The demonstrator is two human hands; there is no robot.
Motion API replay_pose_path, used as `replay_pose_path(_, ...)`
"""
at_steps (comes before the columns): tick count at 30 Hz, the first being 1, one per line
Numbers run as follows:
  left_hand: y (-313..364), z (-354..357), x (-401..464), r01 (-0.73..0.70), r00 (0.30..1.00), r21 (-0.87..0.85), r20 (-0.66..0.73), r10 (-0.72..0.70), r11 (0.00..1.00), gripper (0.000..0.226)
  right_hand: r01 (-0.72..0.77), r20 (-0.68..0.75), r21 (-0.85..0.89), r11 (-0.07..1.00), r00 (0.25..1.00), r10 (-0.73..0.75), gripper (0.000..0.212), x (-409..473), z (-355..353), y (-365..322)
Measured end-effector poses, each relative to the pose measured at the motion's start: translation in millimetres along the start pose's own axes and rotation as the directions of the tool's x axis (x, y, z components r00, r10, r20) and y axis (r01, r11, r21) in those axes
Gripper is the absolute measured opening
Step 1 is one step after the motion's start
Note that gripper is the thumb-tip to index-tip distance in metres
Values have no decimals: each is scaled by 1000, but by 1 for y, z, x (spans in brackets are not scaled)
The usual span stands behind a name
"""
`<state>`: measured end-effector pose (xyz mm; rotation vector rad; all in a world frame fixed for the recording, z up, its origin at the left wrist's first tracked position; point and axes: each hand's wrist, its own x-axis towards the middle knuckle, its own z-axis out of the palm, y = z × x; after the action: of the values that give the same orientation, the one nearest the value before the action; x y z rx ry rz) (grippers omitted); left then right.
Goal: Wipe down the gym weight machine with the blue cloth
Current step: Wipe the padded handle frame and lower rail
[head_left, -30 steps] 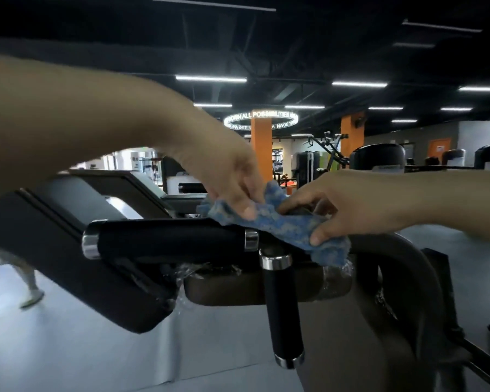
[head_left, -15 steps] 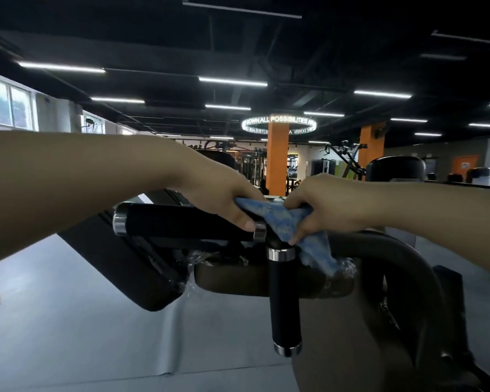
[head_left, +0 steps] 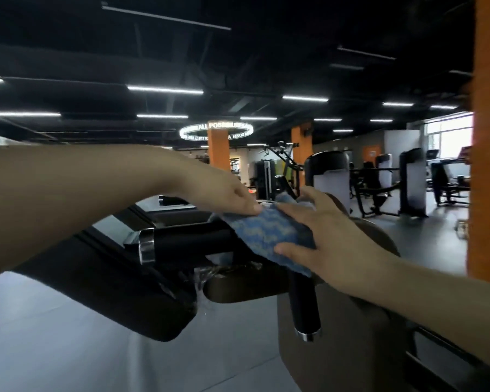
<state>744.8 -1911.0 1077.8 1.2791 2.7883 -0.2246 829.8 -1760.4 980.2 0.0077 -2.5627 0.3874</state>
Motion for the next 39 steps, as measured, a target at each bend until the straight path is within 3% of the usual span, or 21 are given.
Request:
replay_pose_path(2, 2, 0, 5, -24, 999, 0, 48, 24, 1000, 66, -102, -147, 52, 993, 983, 109, 63, -11, 14, -8)
replay_pose_path(5, 8, 4, 14, -39, 998, -67, 45, 42, 997, 53, -242, -298, 144, 960, 914, 275, 49, -19, 26, -11)
replay_pose_path(7, 12, 6, 22, -47, 998, -112, 27, 50, 993, 47, -381, -202, 338, 861, 864, 461, 32, -16, 27, -15)
replay_pose_path(9, 15, 9, 32, -80, 996, -130, 22, 84, 988, 46, -510, 91, 669, 540, 778, 622, 16, -10, 22, -28)
replay_pose_path(11, 17, 11, 38, -116, 993, -163, 13, 120, 980, 43, -554, 286, 787, 273, 719, 633, 21, -2, 14, -40)
replay_pose_path(14, 13, 12, 49, -199, 979, -166, 18, 204, 966, 29, -452, 367, 891, -24, 690, 624, 33, 8, 1, -59)
replay_pose_path(16, 9, 11, 48, -202, 976, -192, 47, 215, 960, 19, -403, 370, 911, -87, 707, 602, 37, 11, -2, -63)
replay_pose_path(17, 6, 9, 45, -202, 974, -225, 58, 220, 953, 20, -356, 403, 910, -212, 642, 652, 38, 15, -3, -63)
replay_pose_path(18, 3, 8, 42, -200, 973, -254, 61, 222, 946, 23, -336, 415, 908, -250, 637, 650, 38, 14, -3, -68)
replay_pose_path(20, -4, 8, 36, -212, 973, -250, 31, 227, 945, 29, -339, 401, 915, -220, 693, 598, 37, 12, 6, -72)
replay_pose_path(22, -9, 7, 35, -255, 967, -165, -33, 253, 953, 29, -407, 387, 909, -84, 756, 528, 35, 10, 17, -85)
replay_pose_path(25, -16, 7, 23, -310, 946, 52, -84, 313, 949, 27, -416, 361, 909, -23, 759, 543, 37, 10, 23, -93)
replay_pose_path(30, -41, -3, -9, -287, 951, 331, -16, 310, 899, 18, -511, 432, 857, 61, 778, 457, 32, 1, 30, -110)
replay_pose_path(33, -48, -2, -16, -256, 966, 135, 76, 248, 957, 59, -487, 411, 873, 31, 768, 491, 34, 4, 36, -106)
replay_pose_path(34, -47, 2, -13, -243, 967, 53, 94, 238, 969, 63, -462, 397, 887, 2, 765, 507, 36, 5, 36, -100)
replay_pose_path(39, -21, 12, 12, -233, 972, -39, -11, 233, 972, 35, -382, 290, 924, -1, 701, 652, 41, 6, 34, -79)
